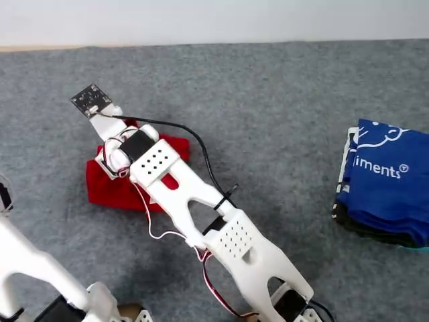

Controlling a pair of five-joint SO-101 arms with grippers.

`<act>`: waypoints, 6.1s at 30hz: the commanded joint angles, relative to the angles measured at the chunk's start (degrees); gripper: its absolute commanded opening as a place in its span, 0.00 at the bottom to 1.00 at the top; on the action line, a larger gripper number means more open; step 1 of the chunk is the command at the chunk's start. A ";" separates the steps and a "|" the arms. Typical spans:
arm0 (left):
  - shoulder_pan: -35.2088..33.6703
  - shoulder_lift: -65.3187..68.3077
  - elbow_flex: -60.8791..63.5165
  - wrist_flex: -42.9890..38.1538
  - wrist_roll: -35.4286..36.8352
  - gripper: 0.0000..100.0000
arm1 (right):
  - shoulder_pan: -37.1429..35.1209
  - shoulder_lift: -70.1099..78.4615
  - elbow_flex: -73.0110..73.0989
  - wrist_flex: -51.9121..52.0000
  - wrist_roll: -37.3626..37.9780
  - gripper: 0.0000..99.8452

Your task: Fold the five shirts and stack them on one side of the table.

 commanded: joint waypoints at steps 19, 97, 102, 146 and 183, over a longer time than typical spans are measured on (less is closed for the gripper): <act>3.60 -1.85 -0.04 -2.20 -0.35 0.03 | -4.70 -3.47 -19.16 16.75 0.18 0.21; 32.26 31.38 2.77 -10.55 -1.93 0.21 | 37.23 -62.73 58.55 28.35 7.12 0.01; 33.67 36.22 2.77 -14.42 -1.76 0.21 | 37.76 -62.90 58.46 28.35 7.21 0.01; 27.52 31.74 1.45 -8.26 -8.00 0.12 | 40.84 -63.16 58.37 28.26 9.05 0.01; 0.62 23.12 -20.79 0.70 -11.52 0.01 | -0.22 -38.02 50.37 8.31 9.14 0.01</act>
